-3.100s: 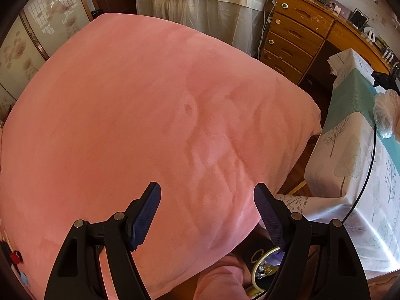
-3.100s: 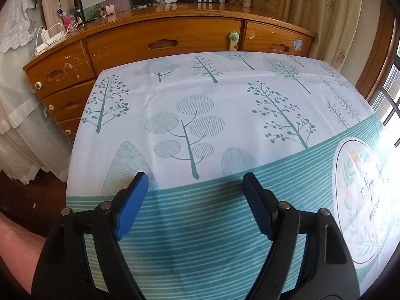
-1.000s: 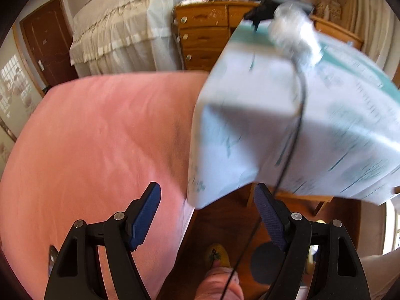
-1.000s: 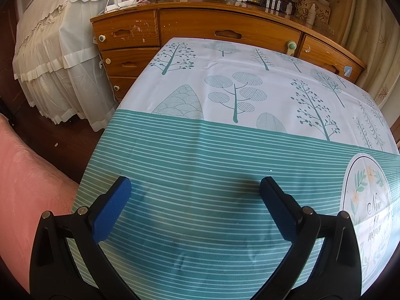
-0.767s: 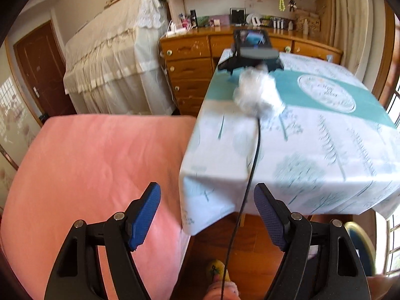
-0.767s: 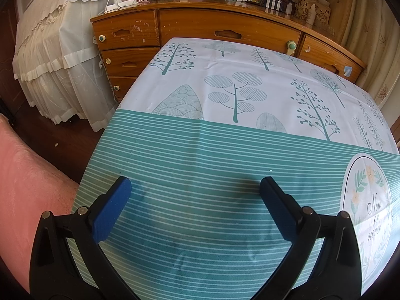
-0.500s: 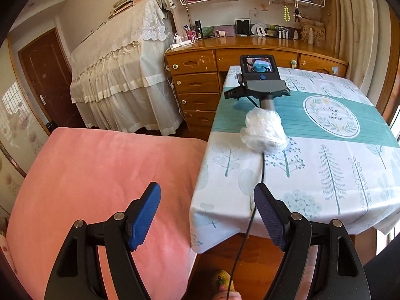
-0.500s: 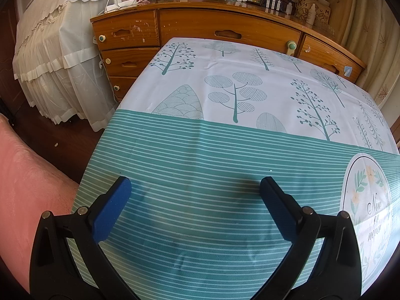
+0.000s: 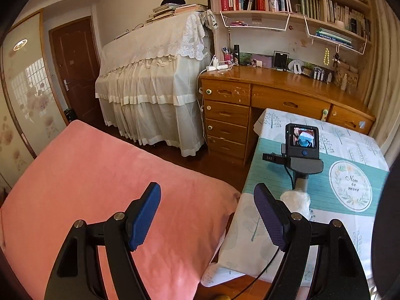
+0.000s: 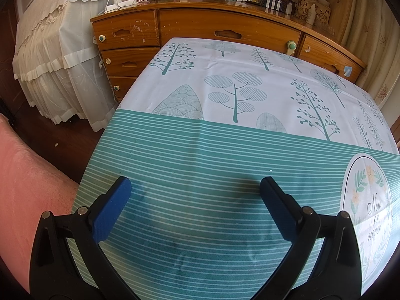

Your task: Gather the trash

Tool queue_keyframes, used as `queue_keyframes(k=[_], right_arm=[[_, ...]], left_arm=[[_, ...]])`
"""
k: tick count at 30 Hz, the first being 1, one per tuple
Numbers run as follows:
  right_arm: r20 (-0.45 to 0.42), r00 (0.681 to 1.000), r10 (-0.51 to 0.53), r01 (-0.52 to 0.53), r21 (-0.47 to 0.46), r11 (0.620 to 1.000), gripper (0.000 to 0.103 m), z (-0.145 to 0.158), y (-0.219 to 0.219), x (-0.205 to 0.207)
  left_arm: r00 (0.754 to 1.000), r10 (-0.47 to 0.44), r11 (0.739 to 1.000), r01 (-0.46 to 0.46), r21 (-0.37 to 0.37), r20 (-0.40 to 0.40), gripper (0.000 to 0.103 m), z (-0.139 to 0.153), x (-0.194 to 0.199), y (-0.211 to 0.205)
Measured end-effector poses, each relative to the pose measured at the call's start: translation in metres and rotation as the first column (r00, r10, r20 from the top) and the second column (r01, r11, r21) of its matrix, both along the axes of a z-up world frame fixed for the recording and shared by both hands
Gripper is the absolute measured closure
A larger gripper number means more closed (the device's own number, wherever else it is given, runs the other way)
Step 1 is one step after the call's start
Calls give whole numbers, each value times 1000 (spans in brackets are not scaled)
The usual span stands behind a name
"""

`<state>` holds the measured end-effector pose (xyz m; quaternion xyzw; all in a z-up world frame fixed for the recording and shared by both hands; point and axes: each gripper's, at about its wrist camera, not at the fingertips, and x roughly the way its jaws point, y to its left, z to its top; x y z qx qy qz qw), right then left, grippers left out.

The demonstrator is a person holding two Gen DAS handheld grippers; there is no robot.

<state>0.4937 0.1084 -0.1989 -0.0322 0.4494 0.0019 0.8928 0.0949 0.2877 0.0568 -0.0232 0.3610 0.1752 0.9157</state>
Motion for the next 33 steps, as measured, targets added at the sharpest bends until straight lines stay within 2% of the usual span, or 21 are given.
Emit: queue_keyframes(k=[5, 7, 12, 16, 22, 33], right_arm=[[0, 1000, 0, 0, 0, 1000, 2, 0, -1, 1], [0, 1000, 0, 0, 0, 1000, 2, 0, 0, 0], [-1, 1000, 0, 0, 0, 1000, 2, 0, 0, 1], [-1, 1000, 1, -1, 1, 1000, 1, 0, -1, -2], [-1, 1000, 0, 0, 1, 1000, 1, 0, -1, -4], [-1, 1000, 1, -1, 1, 1000, 1, 1, -2, -4]], left_arm=[[994, -3, 1000, 0, -30, -108, 24, -40, -6, -3], [990, -20, 1000, 18, -16, -141, 24, -58, -4, -5], [985, -63, 996, 72, 52, -159, 24, -89, 1, -13], [984, -74, 996, 82, 44, -161, 24, -104, 6, -14], [981, -108, 994, 111, 12, -162, 24, -107, 19, -27], [972, -201, 980, 197, -37, -123, 24, -84, 20, -72]])
